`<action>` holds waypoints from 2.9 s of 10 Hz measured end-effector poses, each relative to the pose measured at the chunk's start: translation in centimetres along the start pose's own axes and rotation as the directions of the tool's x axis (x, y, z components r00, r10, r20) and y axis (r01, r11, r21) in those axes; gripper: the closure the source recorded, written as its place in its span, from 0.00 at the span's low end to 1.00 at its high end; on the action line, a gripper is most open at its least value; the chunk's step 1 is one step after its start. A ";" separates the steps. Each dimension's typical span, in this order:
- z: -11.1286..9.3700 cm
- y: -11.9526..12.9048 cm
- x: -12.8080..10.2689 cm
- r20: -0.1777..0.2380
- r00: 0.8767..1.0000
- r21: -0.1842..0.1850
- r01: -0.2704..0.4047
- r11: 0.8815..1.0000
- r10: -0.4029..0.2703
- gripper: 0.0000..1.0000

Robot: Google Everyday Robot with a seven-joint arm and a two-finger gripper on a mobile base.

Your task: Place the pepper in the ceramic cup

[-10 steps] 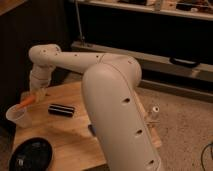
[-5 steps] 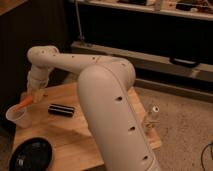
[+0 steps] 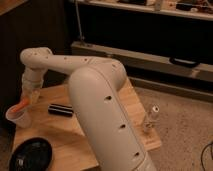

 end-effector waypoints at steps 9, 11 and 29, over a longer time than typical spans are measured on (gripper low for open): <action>0.9 -0.3 -0.4 -0.056 0.998 -0.034 -0.020 0.999 0.018 0.99; 1.0 -0.3 -0.4 -0.060 0.998 -0.039 -0.025 0.999 0.022 0.99; 2.1 -0.4 -0.8 -0.093 0.993 -0.091 -0.074 0.993 0.065 0.20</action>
